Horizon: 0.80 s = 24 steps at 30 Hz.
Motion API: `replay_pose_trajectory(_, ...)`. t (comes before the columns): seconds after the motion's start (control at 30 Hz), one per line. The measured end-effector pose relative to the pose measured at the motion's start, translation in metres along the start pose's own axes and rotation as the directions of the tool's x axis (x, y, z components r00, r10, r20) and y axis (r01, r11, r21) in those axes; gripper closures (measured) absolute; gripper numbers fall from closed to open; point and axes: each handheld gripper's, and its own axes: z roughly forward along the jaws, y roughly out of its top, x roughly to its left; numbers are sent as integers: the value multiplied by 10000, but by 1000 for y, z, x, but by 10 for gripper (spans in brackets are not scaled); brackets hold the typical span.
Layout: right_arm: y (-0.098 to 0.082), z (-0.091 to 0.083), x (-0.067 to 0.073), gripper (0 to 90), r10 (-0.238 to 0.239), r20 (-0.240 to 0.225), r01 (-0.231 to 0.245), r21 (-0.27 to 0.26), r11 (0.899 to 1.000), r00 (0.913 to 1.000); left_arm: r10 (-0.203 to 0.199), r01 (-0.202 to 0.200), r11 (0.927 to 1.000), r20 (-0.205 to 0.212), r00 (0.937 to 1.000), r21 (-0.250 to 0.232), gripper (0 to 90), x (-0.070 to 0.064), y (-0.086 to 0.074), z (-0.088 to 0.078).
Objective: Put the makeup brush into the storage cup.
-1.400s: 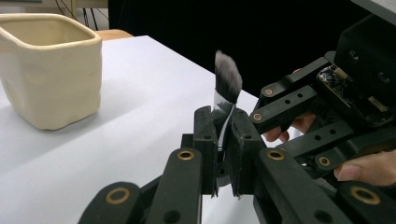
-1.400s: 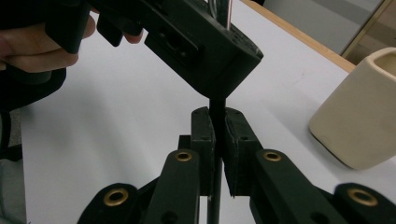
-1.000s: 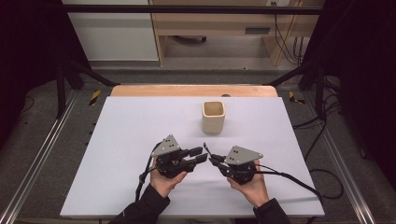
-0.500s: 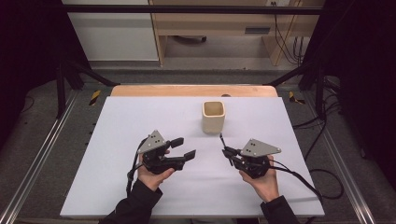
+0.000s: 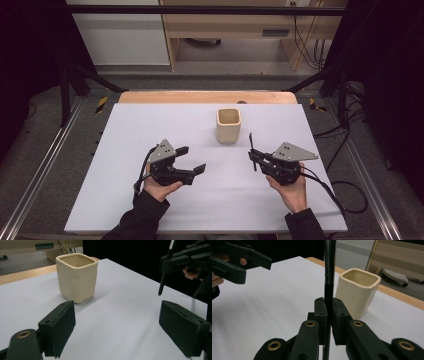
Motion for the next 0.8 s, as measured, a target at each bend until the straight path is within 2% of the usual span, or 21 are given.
replay_pose_trajectory(0.4, 13, 0, -13, 837, 581, 225, -569, -519, 9970, 9981, 114, -106, 9996, -353, 9993, 247, 104, 10, -7, -21)
replay_pose_trajectory(0.8, 31, 12, -19, 837, 1032, 411, -989, -946, 9906, 9938, -345, 355, 9993, -949, 9949, 90, 88, 28, -21, -49)
